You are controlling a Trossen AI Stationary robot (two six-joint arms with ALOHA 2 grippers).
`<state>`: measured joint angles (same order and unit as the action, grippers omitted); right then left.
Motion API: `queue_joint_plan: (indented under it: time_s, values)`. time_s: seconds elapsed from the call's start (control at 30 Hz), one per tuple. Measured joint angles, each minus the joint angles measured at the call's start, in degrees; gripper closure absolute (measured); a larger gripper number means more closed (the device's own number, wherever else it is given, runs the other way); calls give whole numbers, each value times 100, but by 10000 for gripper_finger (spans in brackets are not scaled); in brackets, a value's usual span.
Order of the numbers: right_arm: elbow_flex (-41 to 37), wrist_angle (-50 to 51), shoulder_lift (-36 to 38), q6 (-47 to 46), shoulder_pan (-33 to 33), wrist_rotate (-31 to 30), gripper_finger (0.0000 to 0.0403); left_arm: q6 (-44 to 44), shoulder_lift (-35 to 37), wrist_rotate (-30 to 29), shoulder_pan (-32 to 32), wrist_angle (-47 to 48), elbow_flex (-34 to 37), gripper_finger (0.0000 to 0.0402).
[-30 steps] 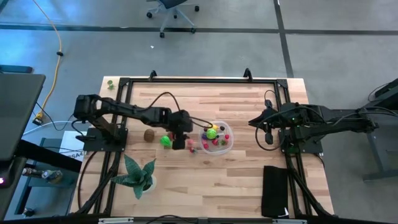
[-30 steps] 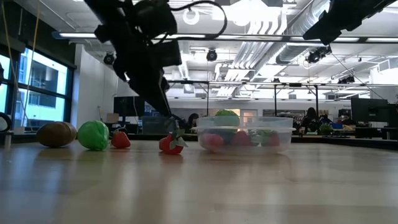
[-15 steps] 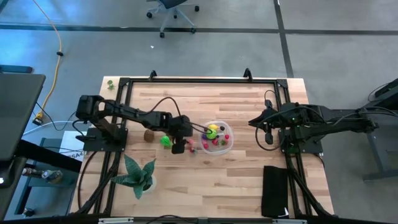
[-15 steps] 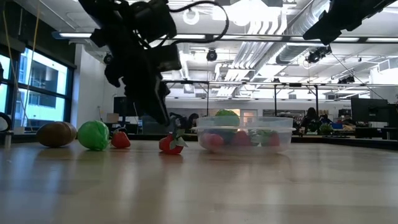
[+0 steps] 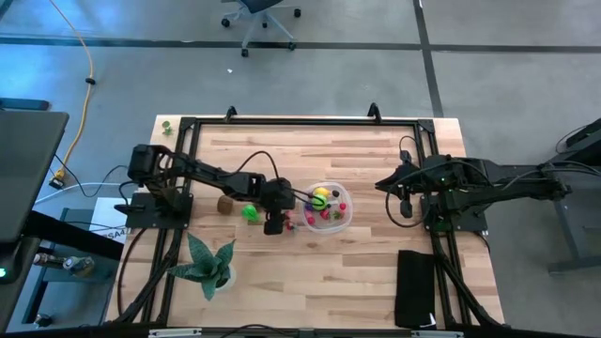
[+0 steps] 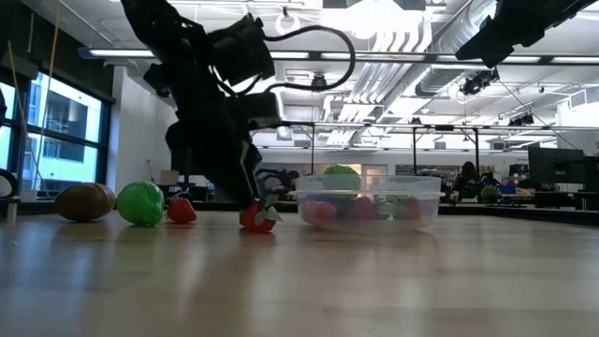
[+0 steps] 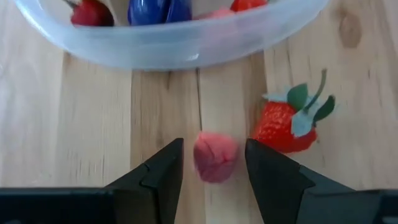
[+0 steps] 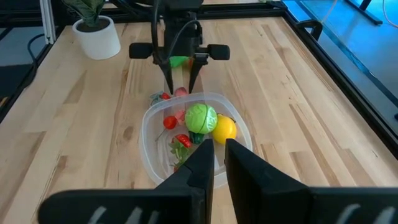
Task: Pick and placing Produce into tupperware
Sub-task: Put the pink peach into the transparent container
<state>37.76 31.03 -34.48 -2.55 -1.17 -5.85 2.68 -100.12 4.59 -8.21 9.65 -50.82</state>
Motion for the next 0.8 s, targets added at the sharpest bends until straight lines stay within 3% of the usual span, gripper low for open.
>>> queue_joint_plan:
  time_s: [0.8]
  values:
    - [-2, 0, -2, 0, 1, 0, 373, 5, -106, -58, -2, 44, -1, 241]
